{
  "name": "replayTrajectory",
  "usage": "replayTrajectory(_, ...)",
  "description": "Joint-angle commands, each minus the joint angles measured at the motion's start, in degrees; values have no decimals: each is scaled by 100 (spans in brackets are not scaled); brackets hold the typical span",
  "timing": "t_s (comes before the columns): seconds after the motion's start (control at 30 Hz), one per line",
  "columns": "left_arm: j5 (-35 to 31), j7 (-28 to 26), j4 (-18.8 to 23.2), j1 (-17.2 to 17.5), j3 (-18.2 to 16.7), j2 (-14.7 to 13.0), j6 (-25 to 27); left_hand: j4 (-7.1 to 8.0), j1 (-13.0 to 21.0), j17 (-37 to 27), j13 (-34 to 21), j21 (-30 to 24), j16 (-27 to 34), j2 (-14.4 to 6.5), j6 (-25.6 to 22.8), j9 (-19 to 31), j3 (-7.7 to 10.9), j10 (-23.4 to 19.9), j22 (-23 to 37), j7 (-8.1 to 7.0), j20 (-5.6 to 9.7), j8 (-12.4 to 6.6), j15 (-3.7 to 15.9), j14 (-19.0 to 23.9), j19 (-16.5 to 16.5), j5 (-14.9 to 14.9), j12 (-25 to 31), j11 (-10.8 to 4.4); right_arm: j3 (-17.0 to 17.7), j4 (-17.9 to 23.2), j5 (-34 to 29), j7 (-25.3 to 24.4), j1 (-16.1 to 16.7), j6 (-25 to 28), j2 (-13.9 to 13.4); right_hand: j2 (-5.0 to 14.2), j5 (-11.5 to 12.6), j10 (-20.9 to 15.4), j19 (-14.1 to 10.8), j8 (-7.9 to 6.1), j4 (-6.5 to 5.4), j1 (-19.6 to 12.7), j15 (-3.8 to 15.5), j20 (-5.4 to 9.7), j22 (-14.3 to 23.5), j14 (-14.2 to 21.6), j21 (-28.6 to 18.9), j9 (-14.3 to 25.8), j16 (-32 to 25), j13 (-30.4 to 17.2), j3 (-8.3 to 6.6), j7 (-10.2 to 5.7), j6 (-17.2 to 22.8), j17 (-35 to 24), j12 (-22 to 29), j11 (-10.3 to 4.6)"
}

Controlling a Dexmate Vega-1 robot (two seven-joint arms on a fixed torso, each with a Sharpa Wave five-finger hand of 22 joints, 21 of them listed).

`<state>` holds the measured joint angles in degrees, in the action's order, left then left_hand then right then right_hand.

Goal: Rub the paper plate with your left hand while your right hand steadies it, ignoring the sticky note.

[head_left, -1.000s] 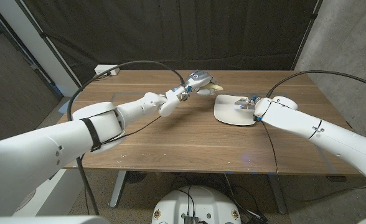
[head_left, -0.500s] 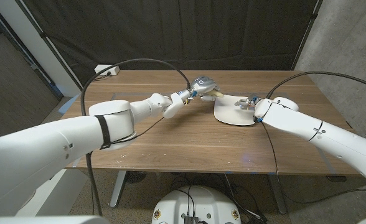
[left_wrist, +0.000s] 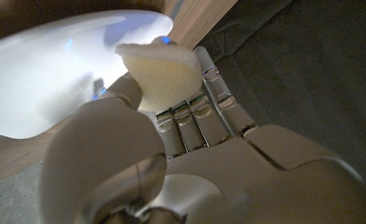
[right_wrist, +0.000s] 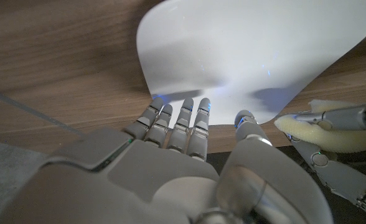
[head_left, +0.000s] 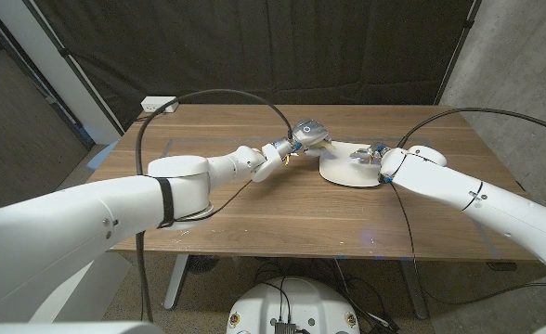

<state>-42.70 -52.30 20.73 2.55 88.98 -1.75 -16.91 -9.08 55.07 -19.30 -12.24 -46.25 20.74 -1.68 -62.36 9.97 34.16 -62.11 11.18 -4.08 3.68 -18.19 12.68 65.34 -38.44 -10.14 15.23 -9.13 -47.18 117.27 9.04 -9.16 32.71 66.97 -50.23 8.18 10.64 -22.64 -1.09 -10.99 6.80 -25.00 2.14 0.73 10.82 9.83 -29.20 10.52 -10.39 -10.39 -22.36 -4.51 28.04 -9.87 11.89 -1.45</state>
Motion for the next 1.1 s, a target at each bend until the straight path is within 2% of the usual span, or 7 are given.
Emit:
replayTrajectory(0.03,209,181,-43,160,204,307,762,60,228,-46,9,-41,-22,-159,-175,22,13,5,8,-8,393,78,58,61,56,12,-78,-91,37,-7,29,-1,38,-62,-17,15,-16,-43,1,5,-10,41,89,18,20,29,29,34,-22,-15,13,-17,12,-19,39,3)
replayTrajectory(0.27,448,186,409,272,170,228,1271,74,222,-69,30,-72,-22,-151,-211,20,4,-28,3,-44,384,123,61,94,65,16,-109,-91,75,-23,47,-15,70,-84,-16,12,-16,-41,2,5,-5,41,86,17,20,28,33,34,-20,-15,17,-17,9,-18,38,-11)
replayTrajectory(0.5,667,451,409,287,195,382,1601,87,212,-85,47,-102,-26,-141,-232,19,-2,-54,-4,-56,375,170,59,125,63,16,-138,-98,101,-63,60,-11,76,-117,-10,10,-17,-43,4,4,-6,46,94,13,20,27,38,34,-19,-15,23,-22,10,-18,38,-8)
replayTrajectory(0.7,586,1079,409,171,387,539,1836,83,207,-89,59,-121,-56,-107,-212,19,-5,-26,-11,-84,390,228,62,109,78,16,-185,-105,140,-71,70,-17,102,-163,-28,11,-17,-56,5,5,-6,48,84,8,20,28,41,34,-19,-15,26,-24,9,-18,43,3)
replayTrajectory(0.83,573,1558,409,121,444,659,1976,103,190,-89,75,-126,-116,-96,-153,19,-4,80,-17,-111,376,330,53,56,167,22,-277,-162,162,-71,79,-14,119,-187,-39,14,-17,-62,3,5,-8,52,86,9,21,28,42,34,-20,-15,29,-22,6,-19,45,-12)
replayTrajectory(0.97,541,1897,409,73,493,766,2114,147,164,-98,95,-120,-235,-122,47,24,2,267,-27,-170,288,542,58,-90,359,39,-410,-192,205,-77,102,-16,147,-202,-52,10,-17,-62,4,5,-5,51,84,7,21,29,45,34,-19,-15,31,-21,7,-18,44,-11)
replayTrajectory(1.1,537,2300,409,9,523,868,2260,280,51,-121,99,-109,-381,-236,444,30,2,621,-35,-272,230,739,45,-325,550,23,-498,-215,233,-81,114,-8,166,-229,-82,9,-18,-66,5,4,-8,57,82,8,21,28,47,34,-20,-15,36,-25,8,-19,45,2)
